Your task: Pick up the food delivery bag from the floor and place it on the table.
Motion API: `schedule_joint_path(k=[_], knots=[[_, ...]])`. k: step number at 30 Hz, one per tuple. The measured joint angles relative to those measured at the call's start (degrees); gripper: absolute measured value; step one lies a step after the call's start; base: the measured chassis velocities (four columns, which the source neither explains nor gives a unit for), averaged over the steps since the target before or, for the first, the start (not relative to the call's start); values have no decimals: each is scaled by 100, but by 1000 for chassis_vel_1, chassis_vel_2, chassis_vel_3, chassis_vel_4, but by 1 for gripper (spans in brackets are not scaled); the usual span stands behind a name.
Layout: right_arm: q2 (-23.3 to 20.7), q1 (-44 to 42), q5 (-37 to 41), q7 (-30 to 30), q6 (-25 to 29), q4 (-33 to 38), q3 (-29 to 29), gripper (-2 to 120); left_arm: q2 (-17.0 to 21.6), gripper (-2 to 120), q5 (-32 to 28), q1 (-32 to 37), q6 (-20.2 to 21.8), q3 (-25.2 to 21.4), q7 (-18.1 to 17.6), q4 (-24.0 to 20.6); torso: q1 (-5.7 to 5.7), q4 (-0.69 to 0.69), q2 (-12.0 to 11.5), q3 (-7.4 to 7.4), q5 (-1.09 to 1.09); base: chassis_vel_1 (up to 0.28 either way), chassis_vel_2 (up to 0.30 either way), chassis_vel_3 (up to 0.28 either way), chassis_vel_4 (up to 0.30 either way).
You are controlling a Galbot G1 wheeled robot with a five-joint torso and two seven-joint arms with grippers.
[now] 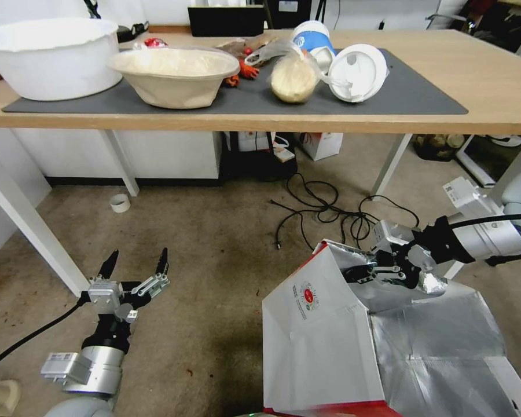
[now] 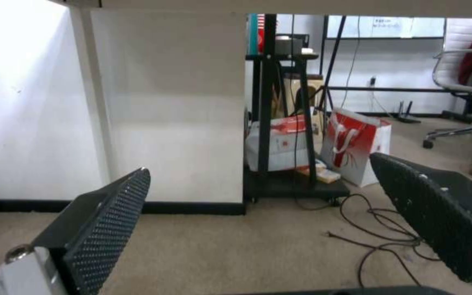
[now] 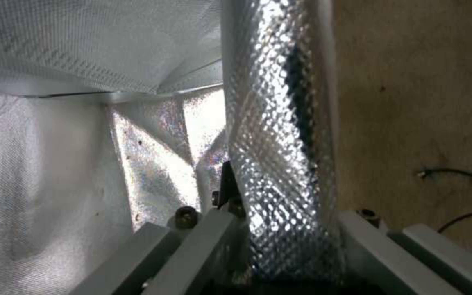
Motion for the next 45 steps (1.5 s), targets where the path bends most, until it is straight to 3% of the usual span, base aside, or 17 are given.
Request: schedule_joint_path(k=[11,45], knots=[[23,17,-20,-27,22,-17,-17,0,24,100,-41,-30,-12,7,67,45,12,0,313,305,0,0,0,0,0],[77,54,-37,-73,40,-61,-49,0,58,100,-37,-93,23,49,88,90,173,0,1137,972,0,0,0,0,0]])
